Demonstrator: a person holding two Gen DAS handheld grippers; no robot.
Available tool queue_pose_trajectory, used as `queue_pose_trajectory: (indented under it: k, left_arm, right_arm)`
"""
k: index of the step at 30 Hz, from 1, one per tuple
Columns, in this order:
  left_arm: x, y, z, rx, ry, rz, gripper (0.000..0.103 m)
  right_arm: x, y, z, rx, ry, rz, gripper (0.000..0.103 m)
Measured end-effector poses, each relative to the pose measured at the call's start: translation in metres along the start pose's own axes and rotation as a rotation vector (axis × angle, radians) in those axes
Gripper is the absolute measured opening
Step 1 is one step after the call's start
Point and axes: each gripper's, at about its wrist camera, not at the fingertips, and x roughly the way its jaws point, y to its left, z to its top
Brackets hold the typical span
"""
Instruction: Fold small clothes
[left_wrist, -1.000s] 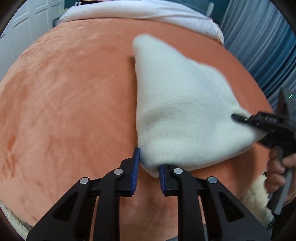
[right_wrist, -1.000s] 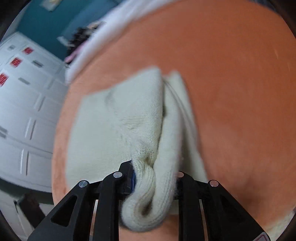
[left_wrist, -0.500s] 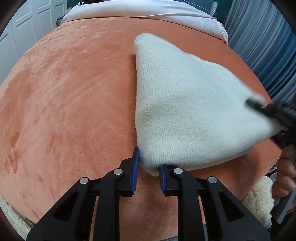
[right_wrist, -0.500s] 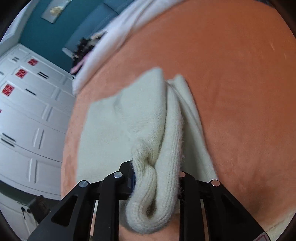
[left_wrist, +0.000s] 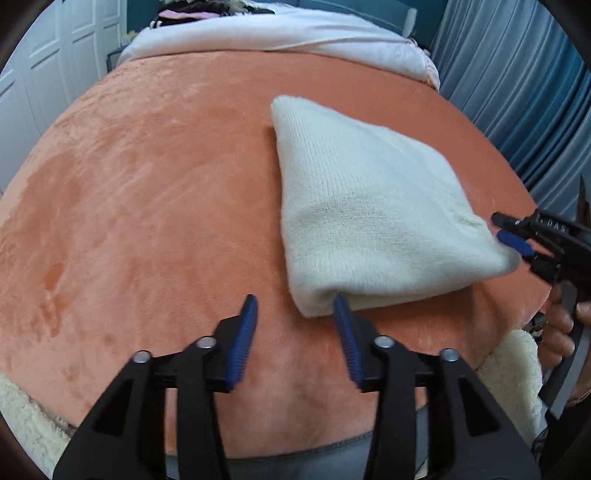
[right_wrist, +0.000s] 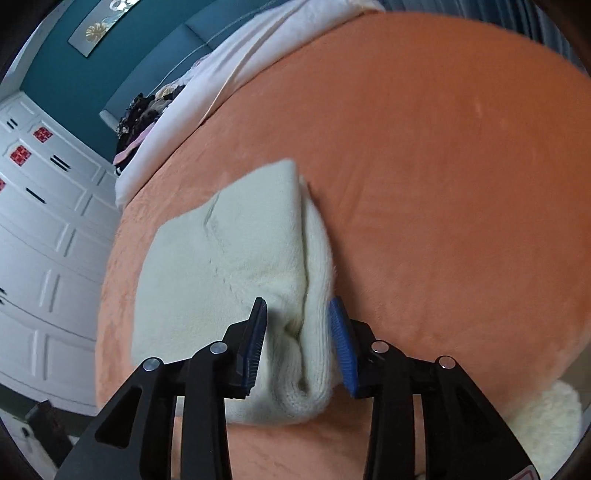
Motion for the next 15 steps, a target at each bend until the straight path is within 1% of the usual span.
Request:
queue_pose_trajectory:
  k: [1,2,3,4,5,6,7,8,9,10,11,12,13,14,15]
  left_arm:
    - [-0.005,0.004,-0.002,-0.011,-0.005,0.006,0.048]
    - [-0.009,0.008,-0.004,-0.025,-0.005,0.015,0.05]
    - [-0.011,0.013,-0.005,-0.039,0.0,0.028,0.05]
    - [-0.012,0.016,-0.005,-0.049,0.007,0.041,0.05]
    - [-0.012,0.019,-0.005,-0.061,0.014,0.054,0.051]
    - [-0.012,0.022,-0.004,-0.071,0.02,0.063,0.051]
    - [-0.013,0.024,-0.004,-0.08,0.024,0.067,0.051]
    - [-0.015,0.025,-0.003,-0.088,0.024,0.067,0.052]
    - [-0.017,0.026,-0.003,-0.092,0.019,0.064,0.053]
    - [-0.019,0.027,-0.004,-0.09,0.015,0.063,0.055]
    - [-0.02,0.026,-0.005,-0.086,0.011,0.067,0.057]
    - [-0.022,0.026,-0.006,-0.081,0.009,0.073,0.057]
    - [-0.023,0.026,-0.006,-0.076,0.008,0.073,0.058]
    - [-0.024,0.027,-0.007,-0.071,0.006,0.067,0.059]
    - [-0.025,0.027,-0.009,-0.066,0.007,0.062,0.061]
  right_arm:
    - [-0.013,0.011,0.003,-0.038,-0.051,-0.009,0.036]
    - [-0.022,0.023,0.008,-0.069,-0.073,0.017,0.035]
    - [-0.026,0.039,0.012,-0.102,-0.07,0.063,0.031]
    - [-0.025,0.06,0.013,-0.138,-0.05,0.109,0.027]
    - [-0.02,0.083,0.014,-0.19,-0.024,0.153,0.021]
    - [-0.012,0.107,0.011,-0.261,0.005,0.186,0.018]
    - [-0.003,0.124,0.003,-0.317,0.031,0.196,0.018]
    - [0.019,0.145,-0.006,-0.389,0.091,0.188,0.015]
    - [0.044,0.157,-0.016,-0.428,0.17,0.174,0.015]
    - [0.073,0.164,-0.027,-0.463,0.274,0.145,0.014]
    - [0.108,0.167,-0.043,-0.521,0.334,0.063,0.01]
    - [0.114,0.168,-0.049,-0.557,0.31,0.062,0.009]
    - [0.109,0.17,-0.046,-0.566,0.298,0.06,0.009]
    - [0.1,0.173,-0.035,-0.517,0.32,0.059,0.01]
    - [0.088,0.166,-0.029,-0.471,0.324,0.077,0.009]
